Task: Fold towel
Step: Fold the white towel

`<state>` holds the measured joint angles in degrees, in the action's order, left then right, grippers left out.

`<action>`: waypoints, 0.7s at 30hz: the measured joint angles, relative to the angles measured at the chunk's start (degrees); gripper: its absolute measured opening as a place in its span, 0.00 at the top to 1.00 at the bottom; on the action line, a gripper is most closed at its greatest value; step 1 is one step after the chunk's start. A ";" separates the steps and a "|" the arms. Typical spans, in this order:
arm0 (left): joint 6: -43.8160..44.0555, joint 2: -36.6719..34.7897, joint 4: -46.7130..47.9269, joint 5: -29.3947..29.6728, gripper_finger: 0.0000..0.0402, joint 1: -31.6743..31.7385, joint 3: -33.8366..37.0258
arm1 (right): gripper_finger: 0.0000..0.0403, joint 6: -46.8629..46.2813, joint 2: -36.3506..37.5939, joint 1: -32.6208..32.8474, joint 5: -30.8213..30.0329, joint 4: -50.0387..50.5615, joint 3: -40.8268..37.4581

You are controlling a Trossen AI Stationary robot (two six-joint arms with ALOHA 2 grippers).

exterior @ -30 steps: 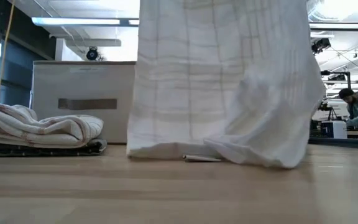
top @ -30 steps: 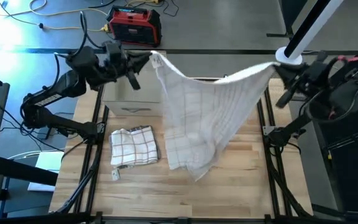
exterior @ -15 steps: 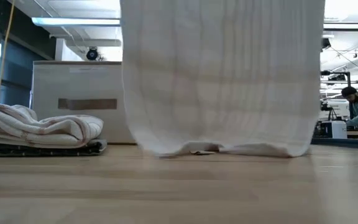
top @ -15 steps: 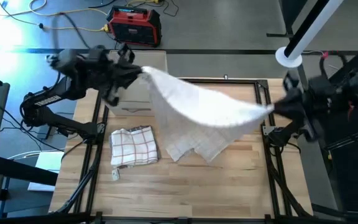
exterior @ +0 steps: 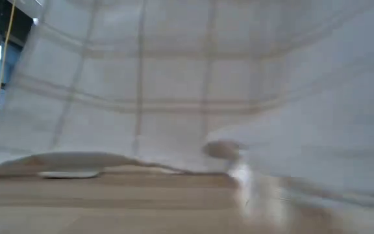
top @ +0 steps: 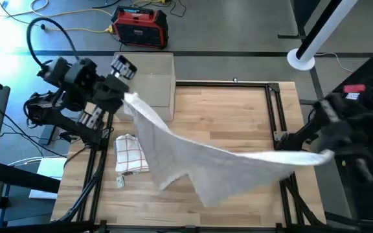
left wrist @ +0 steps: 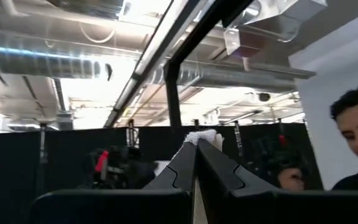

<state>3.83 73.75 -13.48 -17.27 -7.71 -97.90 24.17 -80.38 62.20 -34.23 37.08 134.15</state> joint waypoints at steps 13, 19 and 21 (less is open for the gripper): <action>-7.33 3.10 32.04 17.83 1.00 6.32 -4.86 | 0.99 -23.06 1.30 8.63 -54.33 17.53 0.02; -8.11 4.70 41.06 18.97 1.00 10.99 -4.86 | 0.99 -68.82 1.77 8.14 -52.43 53.43 -0.25; -8.46 6.01 43.39 17.87 1.00 12.53 -4.86 | 0.99 -67.16 3.26 6.72 -52.03 49.59 -3.77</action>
<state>-4.63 79.76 29.92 0.61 4.82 -102.75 -42.99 -77.12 68.92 -86.27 86.66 130.38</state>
